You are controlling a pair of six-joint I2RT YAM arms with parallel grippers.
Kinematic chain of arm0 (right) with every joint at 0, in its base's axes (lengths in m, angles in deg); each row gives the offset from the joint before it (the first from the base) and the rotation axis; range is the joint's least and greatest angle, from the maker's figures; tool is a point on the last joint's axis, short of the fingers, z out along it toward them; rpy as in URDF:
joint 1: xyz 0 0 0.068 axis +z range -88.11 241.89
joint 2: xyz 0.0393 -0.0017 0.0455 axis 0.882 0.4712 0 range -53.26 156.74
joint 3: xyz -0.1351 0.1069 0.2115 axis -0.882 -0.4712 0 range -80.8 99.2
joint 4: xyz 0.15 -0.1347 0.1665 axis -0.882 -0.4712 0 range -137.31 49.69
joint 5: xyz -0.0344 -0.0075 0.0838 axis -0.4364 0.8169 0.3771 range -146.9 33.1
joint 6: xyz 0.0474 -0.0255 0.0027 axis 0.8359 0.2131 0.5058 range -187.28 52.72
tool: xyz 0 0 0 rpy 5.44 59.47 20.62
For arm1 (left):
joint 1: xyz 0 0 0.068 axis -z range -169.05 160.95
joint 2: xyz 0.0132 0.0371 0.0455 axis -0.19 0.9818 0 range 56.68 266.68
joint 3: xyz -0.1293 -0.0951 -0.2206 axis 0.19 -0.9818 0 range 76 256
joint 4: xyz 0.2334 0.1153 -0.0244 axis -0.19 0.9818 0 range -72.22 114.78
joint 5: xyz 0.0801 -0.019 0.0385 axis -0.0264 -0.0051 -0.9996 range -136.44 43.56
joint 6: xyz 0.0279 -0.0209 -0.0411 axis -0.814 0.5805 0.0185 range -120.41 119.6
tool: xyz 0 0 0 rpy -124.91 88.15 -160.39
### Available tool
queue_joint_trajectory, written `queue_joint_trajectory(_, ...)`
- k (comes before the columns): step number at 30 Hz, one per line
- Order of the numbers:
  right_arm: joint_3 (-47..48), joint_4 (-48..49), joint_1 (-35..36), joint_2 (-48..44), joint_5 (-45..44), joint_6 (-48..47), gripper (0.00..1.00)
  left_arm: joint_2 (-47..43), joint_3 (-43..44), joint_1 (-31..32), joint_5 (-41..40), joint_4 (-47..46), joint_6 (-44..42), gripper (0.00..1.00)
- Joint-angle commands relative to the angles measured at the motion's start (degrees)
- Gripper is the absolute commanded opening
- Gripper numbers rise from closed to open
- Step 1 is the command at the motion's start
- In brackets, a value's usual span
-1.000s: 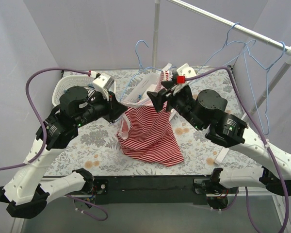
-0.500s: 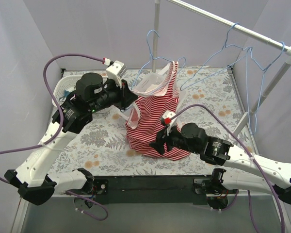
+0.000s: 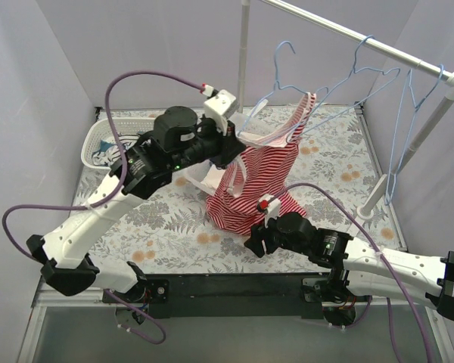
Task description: Place the tank top on the hanger
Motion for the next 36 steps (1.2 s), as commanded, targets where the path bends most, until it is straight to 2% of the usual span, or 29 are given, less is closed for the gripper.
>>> queue_joint_trajectory(1, -2.32, 3.17, 0.25, 0.64, 0.35, 3.36, 0.64, 4.26, 5.39, 5.20, -11.68, -2.71, -3.37, 0.00)
queue_joint_trajectory(6, -4.08, 3.35, 0.25, 0.64, 1.24, 4.24, 0.62, 6.65, 7.24, 6.70, -16.34, -5.52, -2.50, 0.00)
queue_joint_trajectory(19, -5.14, 4.75, 0.25, 0.28, 2.82, 4.15, 0.59, 11.92, 12.78, 7.93, -19.07, -13.17, 2.16, 0.00)
queue_joint_trajectory(23, -3.91, 13.51, 0.25, 1.34, 3.87, 3.10, 0.59, 12.80, 13.13, 8.11, -19.42, -13.35, 3.22, 0.00)
queue_joint_trajectory(29, -1.46, 32.32, 0.60, 10.55, 7.39, 2.92, 0.53, 13.33, 13.22, 8.11, -19.52, -13.79, 3.83, 0.00)
queue_joint_trajectory(33, 2.06, 37.26, 1.04, 18.81, 5.99, 2.48, 0.52, 14.03, 14.10, 8.29, -19.51, -13.79, 3.75, 0.00)
queue_joint_trajectory(36, 3.65, 38.50, 1.04, 21.98, 0.55, 4.41, 0.52, 14.29, 14.71, 8.29, -19.34, -13.87, 3.83, 0.00)
